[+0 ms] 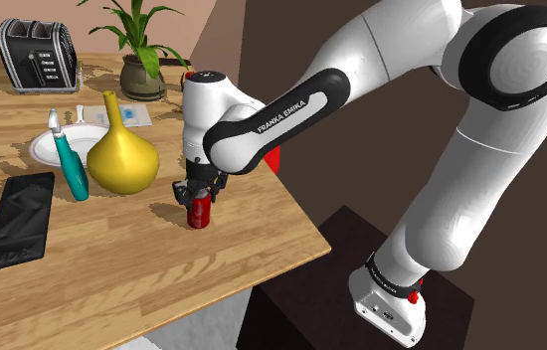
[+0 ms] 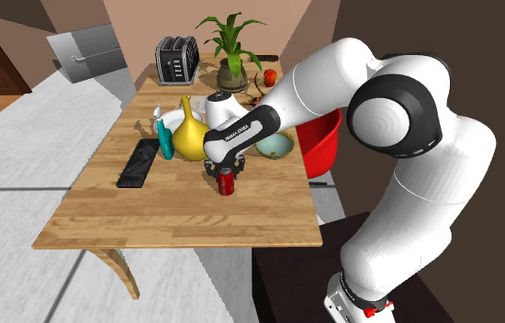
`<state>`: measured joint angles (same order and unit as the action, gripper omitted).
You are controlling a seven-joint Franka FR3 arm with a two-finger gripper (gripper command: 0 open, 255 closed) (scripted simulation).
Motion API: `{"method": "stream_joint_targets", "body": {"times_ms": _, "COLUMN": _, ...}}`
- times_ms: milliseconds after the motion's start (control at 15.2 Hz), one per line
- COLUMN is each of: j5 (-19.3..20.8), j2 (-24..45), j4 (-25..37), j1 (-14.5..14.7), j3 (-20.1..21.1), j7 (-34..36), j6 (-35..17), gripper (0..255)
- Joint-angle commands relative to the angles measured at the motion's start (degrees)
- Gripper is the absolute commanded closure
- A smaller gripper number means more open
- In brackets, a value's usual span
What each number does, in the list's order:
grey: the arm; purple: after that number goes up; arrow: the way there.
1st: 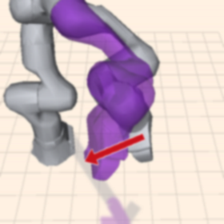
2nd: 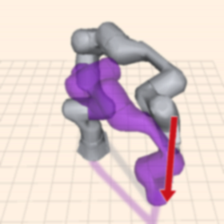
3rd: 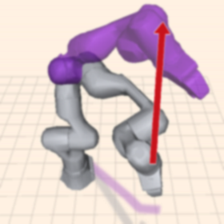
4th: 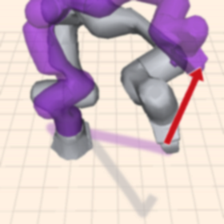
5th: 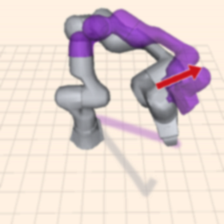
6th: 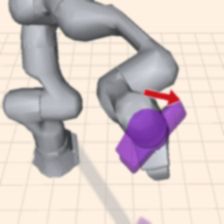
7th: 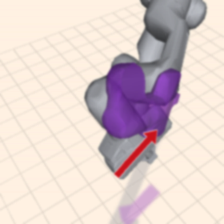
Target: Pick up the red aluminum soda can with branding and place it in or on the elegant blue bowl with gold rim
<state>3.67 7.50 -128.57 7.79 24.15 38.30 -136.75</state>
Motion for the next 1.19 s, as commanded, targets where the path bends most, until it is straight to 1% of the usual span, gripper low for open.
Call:
{"method": "stream_joint_targets", "body": {"times_ms": 0, "j5": 0.0, "j2": 0.0, "j4": 0.0, "j1": 0.0, "j3": 0.0, "j7": 0.0, "j6": 0.0, "gripper": 255}}
{"method": "stream_joint_targets", "body": {"times_ms": 132, "j5": 0.0, "j2": 0.0, "j4": 0.0, "j1": 0.0, "j3": 0.0, "j7": 0.0, "j6": 0.0, "gripper": 255}}
{"method": "stream_joint_targets", "body": {"times_ms": 1122, "j5": -4.2, "j2": -7.2, "j4": 4.5, "j1": -0.6, "j3": 0.4, "j7": -2.9, "j6": 11.1, "gripper": 255}}
